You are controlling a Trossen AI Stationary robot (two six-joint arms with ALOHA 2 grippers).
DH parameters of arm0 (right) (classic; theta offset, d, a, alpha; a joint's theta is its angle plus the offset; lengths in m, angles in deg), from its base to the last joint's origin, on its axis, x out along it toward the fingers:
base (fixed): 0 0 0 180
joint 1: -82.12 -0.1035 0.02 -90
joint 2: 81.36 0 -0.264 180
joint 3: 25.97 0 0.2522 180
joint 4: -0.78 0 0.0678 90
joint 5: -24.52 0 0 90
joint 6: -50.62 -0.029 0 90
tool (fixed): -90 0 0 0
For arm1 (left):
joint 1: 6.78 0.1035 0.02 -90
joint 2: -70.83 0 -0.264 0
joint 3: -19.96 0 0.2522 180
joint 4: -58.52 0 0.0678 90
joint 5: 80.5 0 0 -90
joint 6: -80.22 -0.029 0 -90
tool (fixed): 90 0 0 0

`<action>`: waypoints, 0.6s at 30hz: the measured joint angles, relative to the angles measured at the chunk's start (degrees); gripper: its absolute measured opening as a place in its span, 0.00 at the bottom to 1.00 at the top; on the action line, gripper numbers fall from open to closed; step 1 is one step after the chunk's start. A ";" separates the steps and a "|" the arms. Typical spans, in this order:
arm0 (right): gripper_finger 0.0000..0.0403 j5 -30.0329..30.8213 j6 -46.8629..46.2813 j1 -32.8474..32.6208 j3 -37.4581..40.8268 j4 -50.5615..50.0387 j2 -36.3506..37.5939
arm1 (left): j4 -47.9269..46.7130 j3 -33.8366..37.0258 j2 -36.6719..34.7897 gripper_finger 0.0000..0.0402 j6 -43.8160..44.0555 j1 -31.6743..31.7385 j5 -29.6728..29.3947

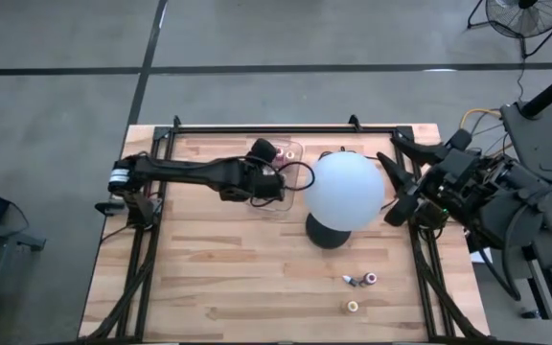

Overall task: Pick & Place food coloring
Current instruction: Put the small black food coloring bottle into the transparent bin

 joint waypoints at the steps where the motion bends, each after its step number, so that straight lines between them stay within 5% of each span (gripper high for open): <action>1: 0.41 -0.18 -0.25 0.00 0.00 -0.04 0.00 | -0.02 0.88 -0.66 0.07 0.34 0.01 0.01; 9: 0.41 -0.32 -2.12 0.00 0.20 -0.75 -0.07 | 5.65 9.53 -6.86 0.07 -5.91 0.53 -4.46; 18: 0.41 -0.32 -4.16 0.01 0.43 -0.93 -0.12 | 25.53 29.04 -17.26 0.07 -23.96 0.28 -9.50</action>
